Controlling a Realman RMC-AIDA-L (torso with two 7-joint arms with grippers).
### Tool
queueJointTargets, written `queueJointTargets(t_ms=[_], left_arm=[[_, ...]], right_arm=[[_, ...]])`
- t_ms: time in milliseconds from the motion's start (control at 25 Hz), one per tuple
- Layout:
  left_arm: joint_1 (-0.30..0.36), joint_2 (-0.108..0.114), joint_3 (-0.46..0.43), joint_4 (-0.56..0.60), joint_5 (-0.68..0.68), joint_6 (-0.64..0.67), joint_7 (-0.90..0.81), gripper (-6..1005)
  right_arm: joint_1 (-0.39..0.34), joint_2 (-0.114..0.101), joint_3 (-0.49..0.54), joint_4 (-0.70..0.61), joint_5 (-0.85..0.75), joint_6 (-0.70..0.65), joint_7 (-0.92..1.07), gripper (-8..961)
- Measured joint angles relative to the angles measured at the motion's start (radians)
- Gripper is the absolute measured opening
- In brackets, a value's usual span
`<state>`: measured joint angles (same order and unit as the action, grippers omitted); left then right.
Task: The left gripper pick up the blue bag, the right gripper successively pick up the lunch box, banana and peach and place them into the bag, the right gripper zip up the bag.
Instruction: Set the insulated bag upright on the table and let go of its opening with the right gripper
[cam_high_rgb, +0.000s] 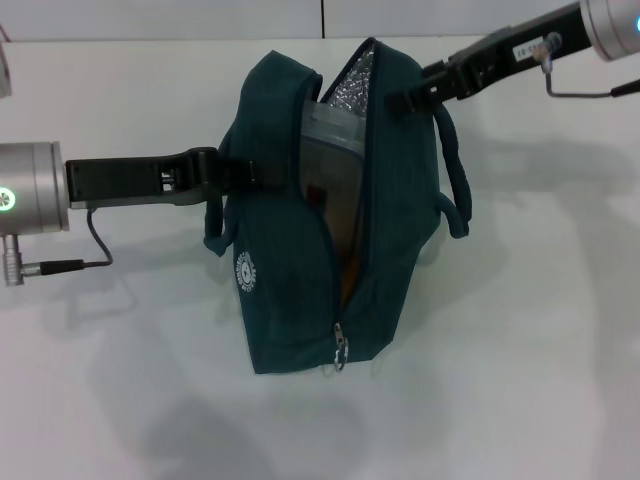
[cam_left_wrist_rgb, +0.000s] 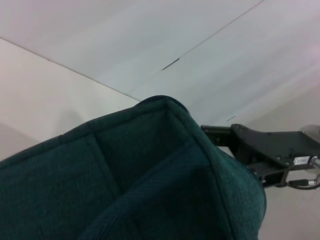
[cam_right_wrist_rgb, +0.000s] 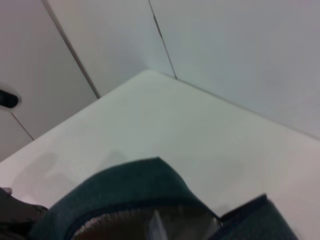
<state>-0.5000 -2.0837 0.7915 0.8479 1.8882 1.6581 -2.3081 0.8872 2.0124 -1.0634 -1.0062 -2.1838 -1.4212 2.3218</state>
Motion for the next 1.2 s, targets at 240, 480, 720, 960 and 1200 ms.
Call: queueJointTargets(t_ms=[240, 480, 720, 960, 1200], left_arm=[[0.000, 0.001, -0.001, -0.001, 0.000, -0.001, 0.005, 47], [0.000, 0.001, -0.002, -0.001, 0.000, -0.002, 0.006, 47], [0.004, 0.001, -0.002, -0.001, 0.000, -0.001, 0.011, 47], [0.004, 0.001, -0.002, -0.001, 0.000, -0.001, 0.013, 47], [0.000, 0.001, -0.002, -0.001, 0.000, -0.001, 0.011, 47]], right_arm=[[0.010, 0.000, -0.007, 0.034, -0.060, 0.003, 0.006, 671], [0.013, 0.001, -0.027, 0.031, -0.073, -0.001, 0.027, 652], [0.013, -0.001, -0.035, 0.033, -0.077, 0.009, 0.026, 632], [0.006, -0.001, -0.040, 0.021, -0.079, 0.012, 0.006, 612], [0.008, -0.001, -0.050, 0.021, -0.079, 0.013, 0.004, 323]])
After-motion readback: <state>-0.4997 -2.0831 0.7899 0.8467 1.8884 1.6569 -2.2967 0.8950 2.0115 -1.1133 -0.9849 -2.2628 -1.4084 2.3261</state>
